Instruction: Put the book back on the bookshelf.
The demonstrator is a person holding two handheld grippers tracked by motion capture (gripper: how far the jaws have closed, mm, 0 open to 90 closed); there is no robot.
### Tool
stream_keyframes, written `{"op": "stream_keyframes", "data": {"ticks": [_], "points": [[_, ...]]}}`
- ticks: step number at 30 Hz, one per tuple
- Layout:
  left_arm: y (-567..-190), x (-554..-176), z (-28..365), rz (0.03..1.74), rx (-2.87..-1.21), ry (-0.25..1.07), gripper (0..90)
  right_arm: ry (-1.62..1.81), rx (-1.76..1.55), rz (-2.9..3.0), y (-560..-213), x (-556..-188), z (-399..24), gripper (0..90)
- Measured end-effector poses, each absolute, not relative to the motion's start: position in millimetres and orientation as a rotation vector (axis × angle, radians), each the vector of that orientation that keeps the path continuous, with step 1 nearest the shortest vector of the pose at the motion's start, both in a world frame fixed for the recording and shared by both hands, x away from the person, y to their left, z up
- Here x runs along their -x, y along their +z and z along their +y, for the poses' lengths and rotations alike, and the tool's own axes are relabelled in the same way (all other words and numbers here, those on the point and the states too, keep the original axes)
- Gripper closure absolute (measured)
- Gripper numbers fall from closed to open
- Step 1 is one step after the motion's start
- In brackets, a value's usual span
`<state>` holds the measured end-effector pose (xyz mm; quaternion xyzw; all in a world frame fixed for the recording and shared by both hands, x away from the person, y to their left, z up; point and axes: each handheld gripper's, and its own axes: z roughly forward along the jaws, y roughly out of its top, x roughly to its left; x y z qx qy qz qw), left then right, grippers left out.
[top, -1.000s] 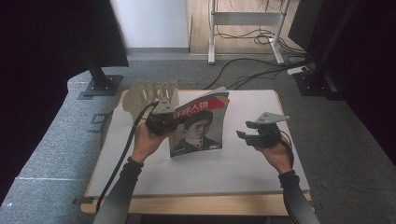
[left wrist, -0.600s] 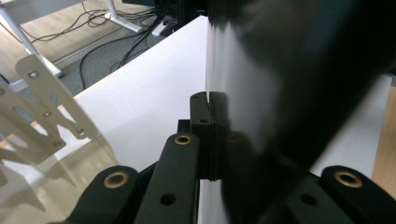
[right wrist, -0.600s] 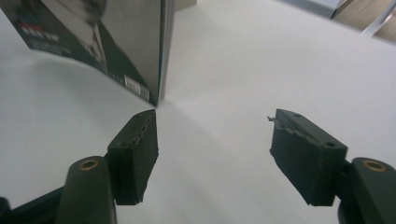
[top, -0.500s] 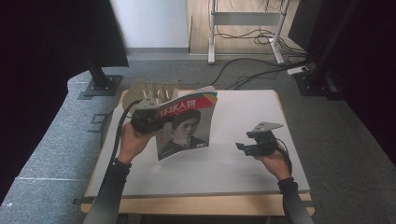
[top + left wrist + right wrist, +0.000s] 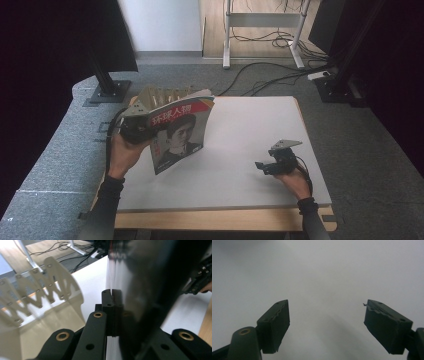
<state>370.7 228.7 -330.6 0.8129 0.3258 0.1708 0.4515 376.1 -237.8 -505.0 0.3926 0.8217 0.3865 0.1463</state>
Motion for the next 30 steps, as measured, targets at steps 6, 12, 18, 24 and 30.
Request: {"op": "stream_keyframes", "data": {"ticks": [6,12,18,24,30], "points": [[-324,-363,249,0.85,-1.971,0.438,87.2,1.07,-1.167,2.342,-517,-374,-238,13.2],[-315,-353,274,0.898,-1.933,0.464,87.1,1.038,-1.196,2.338,-526,-375,-238,6.8],[-307,-343,297,0.955,-1.904,0.501,87.1,0.99,-1.167,2.348,-535,-373,-233,0.0],[-302,-340,317,1.018,-1.883,0.553,87.1,0.991,-1.165,2.342,-536,-373,-233,0.0],[-307,-348,330,1.095,-1.857,0.591,87.1,0.995,-1.165,2.339,-536,-372,-233,0.0]]}}
